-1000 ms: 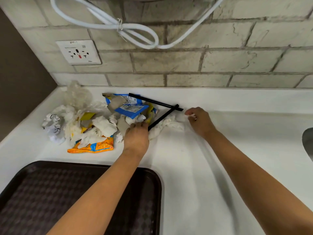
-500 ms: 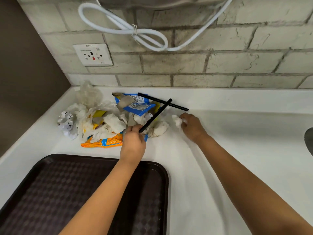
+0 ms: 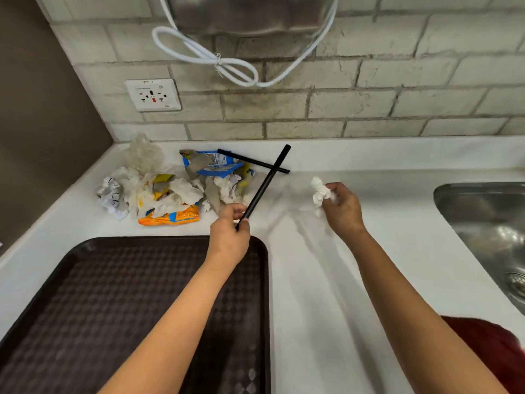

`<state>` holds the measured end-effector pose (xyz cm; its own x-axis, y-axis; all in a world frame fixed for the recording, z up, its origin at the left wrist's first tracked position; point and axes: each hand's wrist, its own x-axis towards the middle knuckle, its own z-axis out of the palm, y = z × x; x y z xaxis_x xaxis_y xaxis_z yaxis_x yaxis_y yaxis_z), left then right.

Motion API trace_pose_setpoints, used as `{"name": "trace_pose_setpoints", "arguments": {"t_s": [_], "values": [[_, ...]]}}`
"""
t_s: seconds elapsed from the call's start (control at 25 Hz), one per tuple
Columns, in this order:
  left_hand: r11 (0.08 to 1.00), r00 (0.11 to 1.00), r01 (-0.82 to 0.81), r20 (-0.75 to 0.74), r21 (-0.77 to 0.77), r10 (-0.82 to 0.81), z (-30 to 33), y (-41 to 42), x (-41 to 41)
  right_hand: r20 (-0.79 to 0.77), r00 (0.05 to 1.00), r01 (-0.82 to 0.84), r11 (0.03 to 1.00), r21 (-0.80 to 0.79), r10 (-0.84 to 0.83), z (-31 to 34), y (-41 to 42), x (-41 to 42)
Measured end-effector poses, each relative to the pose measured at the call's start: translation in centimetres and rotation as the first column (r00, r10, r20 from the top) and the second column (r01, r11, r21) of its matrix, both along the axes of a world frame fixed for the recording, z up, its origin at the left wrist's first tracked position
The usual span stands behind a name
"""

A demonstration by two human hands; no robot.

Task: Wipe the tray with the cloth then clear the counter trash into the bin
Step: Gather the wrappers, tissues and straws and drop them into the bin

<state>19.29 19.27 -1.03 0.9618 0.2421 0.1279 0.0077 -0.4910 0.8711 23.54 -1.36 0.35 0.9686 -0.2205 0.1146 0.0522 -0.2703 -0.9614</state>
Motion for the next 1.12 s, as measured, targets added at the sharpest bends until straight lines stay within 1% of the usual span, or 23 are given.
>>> {"name": "trace_pose_setpoints", "arguments": {"t_s": [0.12, 0.2, 0.28, 0.36, 0.48, 0.6, 0.68, 0.8, 0.88, 0.96, 1.04, 1.12], "values": [[0.997, 0.994, 0.080, 0.074, -0.015, -0.079, 0.9, -0.9, -4.5, 0.022, 0.998, 0.056, 0.998, -0.039, -0.056, 0.7, -0.3, -5.1], [0.992, 0.979, 0.129, 0.161, -0.001, -0.127, 1.3, -0.9, -8.5, 0.041, 0.994, 0.099, 0.993, -0.063, -0.096, 0.7, -0.1, -9.1], [0.981, 0.957, 0.193, 0.217, 0.014, -0.191, 1.0, -0.4, -12.9, 0.055, 0.990, 0.132, 0.989, -0.063, -0.128, 0.6, 0.3, -13.6], [0.970, 0.946, 0.244, 0.219, 0.008, -0.240, 0.3, 0.3, -17.3, 0.080, 0.978, 0.197, 0.978, -0.069, -0.191, 0.0, 0.8, -18.2], [0.951, 0.931, 0.307, 0.217, -0.027, -0.294, -1.4, 0.6, -23.1, 0.138, 0.939, 0.321, 0.947, -0.018, -0.315, -1.4, 1.1, -24.8], [0.904, 0.889, 0.427, 0.188, -0.017, -0.417, -3.0, 0.1, -28.2, 0.154, 0.882, 0.448, 0.894, 0.014, -0.445, -3.0, 0.3, -30.5], [0.868, 0.854, 0.497, 0.177, 0.005, -0.490, -4.2, -0.6, -30.7, 0.180, 0.855, 0.490, 0.871, 0.026, -0.486, -4.2, -0.3, -33.5], [0.854, 0.841, 0.519, 0.157, 0.035, -0.518, -6.4, -1.5, -33.6, 0.229, 0.802, 0.560, 0.828, 0.031, -0.552, -6.4, -1.4, -37.0], [0.849, 0.842, 0.525, 0.110, 0.054, -0.528, -8.6, -2.0, -35.7, 0.236, 0.749, 0.629, 0.777, 0.044, -0.619, -8.2, -2.5, -39.2], [0.825, 0.827, 0.558, 0.020, 0.086, -0.561, -11.2, -2.1, -37.7, 0.205, 0.707, 0.683, 0.729, 0.052, -0.677, -10.8, -3.7, -41.5], [0.780, 0.791, 0.611, -0.106, 0.134, -0.602, -14.0, -2.2, -39.5, 0.109, 0.680, 0.728, 0.685, 0.019, -0.725, -14.4, -4.8, -44.1], [0.744, 0.757, 0.647, -0.246, 0.164, -0.605, -16.6, -2.4, -41.1, -0.026, 0.678, 0.733, 0.679, -0.052, -0.734, -18.3, -5.6, -47.1]]}}
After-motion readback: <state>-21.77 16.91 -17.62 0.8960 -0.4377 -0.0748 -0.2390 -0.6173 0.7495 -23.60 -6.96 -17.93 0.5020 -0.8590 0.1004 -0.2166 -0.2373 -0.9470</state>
